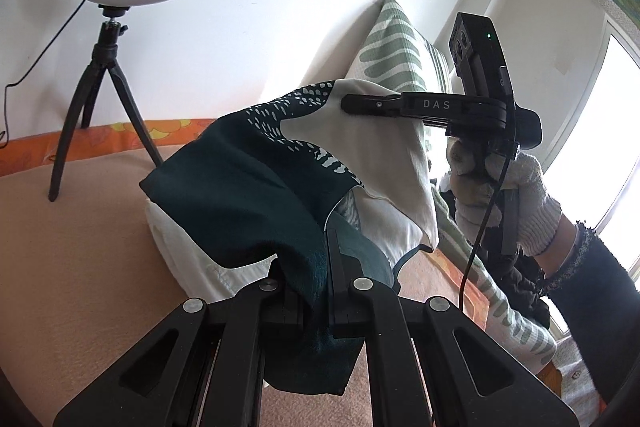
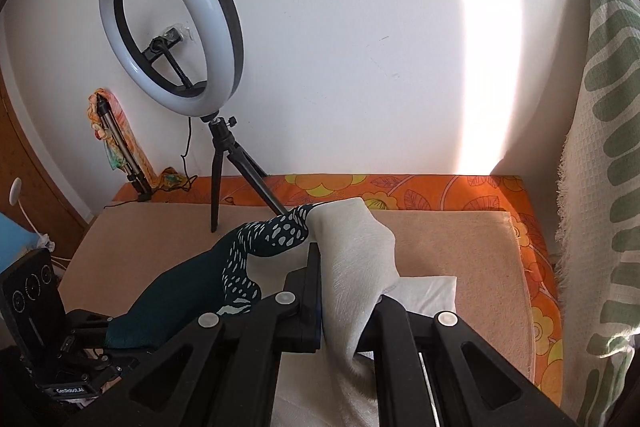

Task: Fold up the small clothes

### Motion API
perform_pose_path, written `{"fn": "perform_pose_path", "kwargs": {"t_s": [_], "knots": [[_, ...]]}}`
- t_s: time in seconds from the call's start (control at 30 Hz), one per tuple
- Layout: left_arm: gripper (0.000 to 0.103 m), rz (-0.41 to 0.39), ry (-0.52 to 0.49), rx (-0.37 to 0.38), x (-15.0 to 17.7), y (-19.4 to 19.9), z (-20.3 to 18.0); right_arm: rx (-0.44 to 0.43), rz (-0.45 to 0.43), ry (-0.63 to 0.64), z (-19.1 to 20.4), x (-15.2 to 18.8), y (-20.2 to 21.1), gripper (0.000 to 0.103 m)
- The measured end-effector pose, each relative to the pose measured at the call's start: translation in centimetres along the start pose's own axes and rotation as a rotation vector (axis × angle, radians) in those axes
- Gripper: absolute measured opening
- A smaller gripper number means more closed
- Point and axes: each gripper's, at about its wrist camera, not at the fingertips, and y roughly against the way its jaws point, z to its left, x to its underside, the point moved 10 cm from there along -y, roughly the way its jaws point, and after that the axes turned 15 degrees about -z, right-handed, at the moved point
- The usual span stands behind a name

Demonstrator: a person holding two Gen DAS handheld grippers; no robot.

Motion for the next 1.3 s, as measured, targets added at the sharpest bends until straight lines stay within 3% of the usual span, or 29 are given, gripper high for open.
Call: {"fn": "perform_pose_path", "kwargs": {"t_s": [0.1, 0.17, 0.2, 0.27, 0.33, 0.63, 0.77, 1.1, 1.3], "knots": [[0.006, 0.037, 0.000, -0.024, 1.3, -1.7, 0.4, 0.022, 0.025, 0.042, -1.4, 1.2, -1.2, 0.003], [0.019, 0.104, 0.002, -0.061, 2.8, -2.7, 0.8, 0.065, 0.063, 0.062, -2.9, 2.2, -2.2, 0.009], [0.025, 0.138, 0.001, -0.083, 3.6, -2.8, 1.0, 0.120, 0.082, 0.084, -4.1, 2.8, -2.6, 0.029], [0.058, 0.202, -0.014, -0.150, 4.9, -2.7, 1.5, 0.240, 0.103, 0.120, -6.5, 3.6, -2.8, 0.052], [0.059, 0.194, -0.045, -0.175, 5.1, -1.9, 1.5, 0.284, 0.101, 0.119, -7.9, 4.1, -2.4, 0.052], [0.061, 0.167, -0.061, -0.213, 4.6, 0.8, 2.9, 0.253, 0.043, 0.048, -7.1, 4.5, -0.6, 0.054], [0.061, 0.146, -0.074, -0.216, 3.7, 1.5, 2.3, 0.259, 0.010, 0.024, -5.8, 4.4, 0.7, 0.071], [0.063, 0.087, -0.103, -0.194, 1.6, 5.3, -0.7, 0.312, -0.007, 0.039, -0.9, 4.2, 5.3, 0.091], [0.069, 0.049, -0.116, -0.170, 0.6, 8.7, -2.8, 0.358, -0.067, 0.066, 3.2, 3.5, 9.6, 0.103]]}}
